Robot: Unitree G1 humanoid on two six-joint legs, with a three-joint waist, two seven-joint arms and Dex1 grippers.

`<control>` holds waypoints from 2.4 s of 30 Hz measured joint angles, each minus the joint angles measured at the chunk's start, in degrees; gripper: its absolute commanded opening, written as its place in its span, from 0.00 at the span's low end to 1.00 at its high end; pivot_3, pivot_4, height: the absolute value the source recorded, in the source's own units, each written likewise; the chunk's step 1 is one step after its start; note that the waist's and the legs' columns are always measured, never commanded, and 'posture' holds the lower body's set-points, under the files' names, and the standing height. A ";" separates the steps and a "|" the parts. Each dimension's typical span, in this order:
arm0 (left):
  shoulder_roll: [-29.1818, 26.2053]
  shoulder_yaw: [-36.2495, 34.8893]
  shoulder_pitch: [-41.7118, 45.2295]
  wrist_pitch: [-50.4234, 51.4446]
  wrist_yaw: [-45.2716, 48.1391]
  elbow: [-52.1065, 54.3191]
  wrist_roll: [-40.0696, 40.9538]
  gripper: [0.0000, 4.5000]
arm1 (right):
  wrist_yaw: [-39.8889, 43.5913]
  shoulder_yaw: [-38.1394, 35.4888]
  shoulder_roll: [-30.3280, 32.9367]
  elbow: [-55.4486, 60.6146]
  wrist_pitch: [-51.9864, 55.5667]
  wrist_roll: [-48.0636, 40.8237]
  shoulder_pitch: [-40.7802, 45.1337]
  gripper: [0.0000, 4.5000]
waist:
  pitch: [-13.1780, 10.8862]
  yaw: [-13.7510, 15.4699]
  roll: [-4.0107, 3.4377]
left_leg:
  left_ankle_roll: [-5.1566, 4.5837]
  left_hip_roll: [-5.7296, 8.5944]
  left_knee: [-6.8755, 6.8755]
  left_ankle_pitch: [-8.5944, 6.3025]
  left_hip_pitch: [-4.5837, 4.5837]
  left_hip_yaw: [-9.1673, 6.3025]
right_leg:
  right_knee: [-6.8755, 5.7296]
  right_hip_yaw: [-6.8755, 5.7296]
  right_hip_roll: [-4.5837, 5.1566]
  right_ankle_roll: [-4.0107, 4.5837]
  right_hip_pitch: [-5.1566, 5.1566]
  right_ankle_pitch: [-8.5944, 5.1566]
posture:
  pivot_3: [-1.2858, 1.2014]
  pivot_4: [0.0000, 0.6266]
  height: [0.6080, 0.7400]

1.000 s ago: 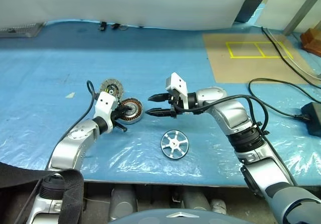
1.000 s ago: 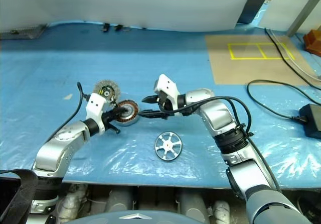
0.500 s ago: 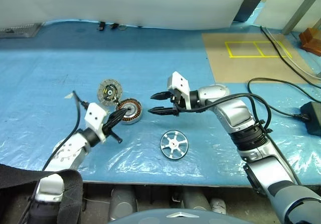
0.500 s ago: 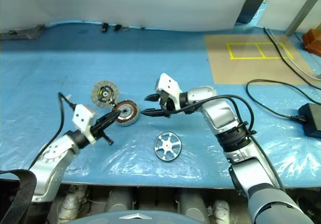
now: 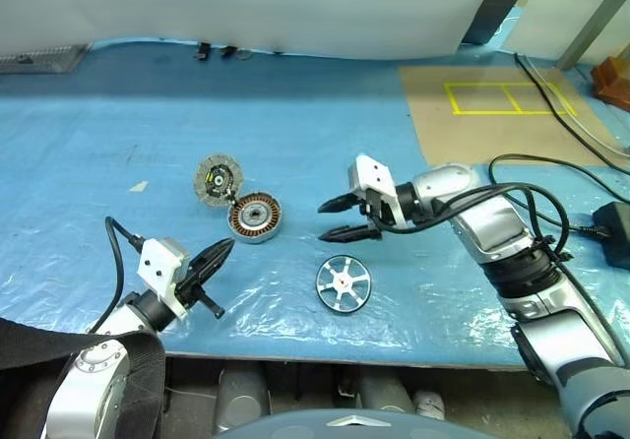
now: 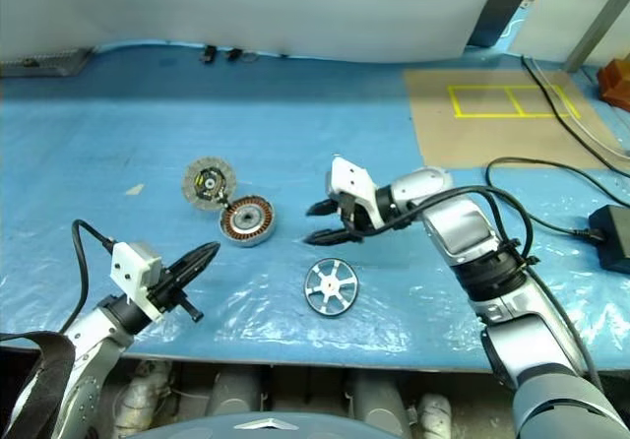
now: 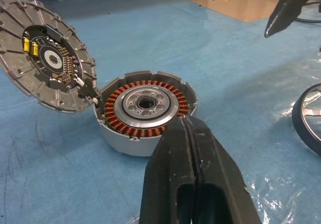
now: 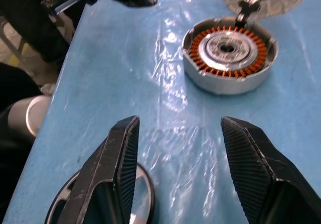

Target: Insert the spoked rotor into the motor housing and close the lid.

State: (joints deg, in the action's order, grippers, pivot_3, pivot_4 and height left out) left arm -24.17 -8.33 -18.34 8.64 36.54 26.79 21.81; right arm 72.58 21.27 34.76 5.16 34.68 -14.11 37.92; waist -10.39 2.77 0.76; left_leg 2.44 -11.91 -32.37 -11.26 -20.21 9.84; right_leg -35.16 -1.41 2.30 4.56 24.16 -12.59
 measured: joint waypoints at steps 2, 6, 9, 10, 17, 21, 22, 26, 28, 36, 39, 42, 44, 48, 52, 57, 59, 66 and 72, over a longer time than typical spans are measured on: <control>-0.13 0.10 0.05 -0.03 -0.02 -0.02 -0.38 0.00 | 0.50 1.17 1.58 1.41 0.61 0.33 -1.45 0.59 | 0.00 -0.01 0.00 | 0.00 -0.01 0.01 0.00 0.02 0.00 | 0.00 0.00 -0.02 0.00 0.00 0.00 | 0.52 0.24 1.00; -0.51 1.51 0.11 -0.23 0.06 -0.20 -2.05 0.00 | -0.44 3.63 4.09 4.28 0.85 2.76 -4.68 0.59 | 0.00 -0.13 0.00 | 0.00 0.00 0.00 0.00 0.03 0.01 | 0.00 0.01 -0.01 -0.01 0.00 0.00 | 0.52 0.24 1.00; -0.44 2.22 0.70 -0.56 0.20 -0.28 -2.06 0.00 | -1.45 3.81 4.76 6.47 1.72 2.99 -7.32 0.59 | 0.00 -0.04 0.00 | 0.00 0.00 -0.01 0.00 0.05 0.01 | -0.02 0.01 -0.01 -0.02 0.00 -0.01 | 0.52 0.24 1.00; -0.45 2.50 1.18 -0.59 0.24 -0.30 -2.09 0.00 | -1.52 4.17 5.30 7.46 1.46 3.25 -8.05 0.59 | 0.00 -0.02 0.00 | 0.00 0.00 0.00 0.00 0.05 0.01 | -0.02 0.01 -0.01 -0.02 0.00 -0.01 | 0.52 0.24 1.00; -0.57 3.77 2.46 -0.64 1.04 -0.76 -2.14 0.00 | -2.23 4.26 6.26 11.30 0.38 3.87 -10.66 0.59 | 0.00 -0.22 0.00 | 0.00 -0.01 -0.01 0.00 0.09 0.01 | -0.04 0.03 -0.02 -0.02 -0.02 0.00 | 0.52 0.24 1.00; -0.57 3.91 2.73 -0.62 1.17 -1.44 -2.15 0.00 | -2.32 4.29 6.49 13.83 0.35 3.72 -11.37 0.59 | 0.00 -0.17 0.00 | 0.00 0.00 -0.04 0.00 0.09 0.01 | -0.04 0.03 0.00 -0.02 -0.05 0.00 | 0.52 0.24 1.00; -0.57 3.96 2.77 -0.61 1.17 -1.45 -2.15 0.00 | -2.48 4.37 6.49 13.92 0.28 3.88 -11.40 0.59 | 0.00 -0.17 0.00 | 0.00 0.00 -0.05 0.00 0.09 0.01 | -0.04 0.03 0.00 -0.02 -0.05 0.00 | 0.52 0.24 1.00; -0.57 4.12 2.85 -0.61 1.16 -1.48 -2.16 0.00 | -2.67 5.75 6.62 13.92 -0.68 5.25 -11.36 0.59 | 0.00 -0.18 0.00 | 0.00 0.00 -0.06 0.00 0.12 0.01 | -0.10 0.03 -0.01 -0.02 -0.05 0.00 | 0.52 0.24 1.00; -0.57 4.10 3.01 -0.61 1.12 -1.56 -2.15 0.00 | -2.65 6.76 6.65 13.83 -1.37 6.07 -11.25 0.59 | 0.00 -0.19 0.00 | 0.00 0.00 -0.07 0.00 0.12 0.01 | -0.11 0.03 0.00 -0.02 -0.05 0.00 | 0.52 0.24 1.00; -1.38 4.08 3.56 0.17 1.05 -1.56 -2.13 0.00 | -3.06 10.15 5.62 9.67 -7.77 11.78 -8.28 0.51 | 0.01 -0.22 0.00 | 0.00 -0.01 -0.17 0.00 0.18 0.01 | -0.21 0.03 0.00 -0.02 -0.11 0.00 | 0.52 0.24 1.00; -1.54 4.08 4.35 0.60 0.74 -1.56 -2.13 0.00 | -3.18 10.71 5.19 8.34 -10.74 13.52 -7.32 0.32 | 0.03 -0.24 0.01 | 0.00 -0.03 -0.27 0.00 0.23 0.01 | -0.30 0.04 0.00 -0.03 -0.19 -0.01 | 0.52 0.24 1.00; -2.01 4.09 4.31 0.66 0.74 -1.57 -2.39 0.00 | -3.50 10.83 4.36 6.83 -12.86 14.22 -7.10 0.09 | 0.06 -0.24 0.00 | 0.00 -0.03 -0.36 0.00 0.27 0.00 | -0.37 0.04 0.01 -0.37 -0.26 -0.20 | 0.52 0.24 1.00; -2.03 4.09 4.38 0.83 0.68 -1.56 -2.35 0.00 | -3.48 10.82 4.29 6.05 -13.90 14.34 -6.91 0.06 | 0.07 -0.20 0.01 | 0.00 -0.02 -0.41 0.00 0.34 -0.01 | -0.38 0.05 0.02 -0.38 -0.32 -0.20 | 0.52 0.24 1.00; -2.11 4.09 5.42 1.34 0.69 -1.57 -2.32 0.00 | -3.54 10.35 3.15 4.44 -14.19 14.28 -6.71 0.06 | 0.07 -0.22 0.01 | -0.01 -0.03 -0.42 0.00 0.43 -0.01 | -0.42 0.05 0.01 -0.40 -0.55 -0.21 | 0.52 0.24 1.00; -2.28 3.81 6.99 1.35 0.67 -1.67 -2.21 0.00 | -4.04 9.76 1.27 3.95 -12.07 14.13 -6.22 0.06 | 0.07 -0.29 0.01 | 0.00 -0.04 -0.41 0.00 0.46 -0.02 | -0.44 0.05 0.00 -0.41 -0.59 -0.22 | 0.52 0.24 1.00; -2.69 3.74 7.07 1.33 0.66 -2.70 -2.24 0.00 | -4.13 8.43 0.94 3.96 -9.18 13.62 -5.15 0.29 | 0.07 -0.21 0.01 | -0.01 0.00 -0.42 0.00 0.25 -0.03 | -0.41 0.05 0.02 -0.02 -0.25 0.01 | 0.52 0.24 1.00; -2.68 3.75 7.11 1.31 0.61 -3.22 -2.38 0.00 | -3.96 8.21 1.03 4.03 -8.34 13.62 -4.86 0.45 | 0.07 -0.22 0.01 | -0.01 -0.02 -0.39 0.00 0.18 -0.03 | -0.41 0.05 -0.01 -0.01 -0.17 0.01 | 0.52 0.24 1.00; -2.47 3.84 7.50 1.21 0.50 -3.38 -2.63 0.00 | -3.14 8.23 1.43 4.68 -6.50 13.68 -4.77 0.52 | 0.07 -0.23 0.01 | -0.01 -0.01 -0.40 0.00 0.19 -0.03 | -0.44 0.05 0.00 -0.01 -0.14 0.01 | 0.52 0.24 1.00; -2.47 3.85 7.40 1.21 0.57 -3.38 -2.64 0.00 | -2.90 8.59 2.19 4.93 -4.08 14.65 -4.41 0.52 | 0.07 -0.22 0.01 | -0.01 -0.02 -0.40 0.00 0.20 -0.03 | -0.45 0.05 0.00 -0.01 -0.14 0.00 | 0.52 0.24 1.00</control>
State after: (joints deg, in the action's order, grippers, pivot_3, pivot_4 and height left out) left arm -26.64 -4.48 -10.94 9.84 37.11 23.41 19.16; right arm 69.67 29.86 36.95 10.09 30.60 0.54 33.51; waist -10.32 2.55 0.77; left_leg 2.43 -11.92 -32.77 -11.26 -20.01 9.82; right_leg -35.61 -1.36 2.30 4.55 24.01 -12.58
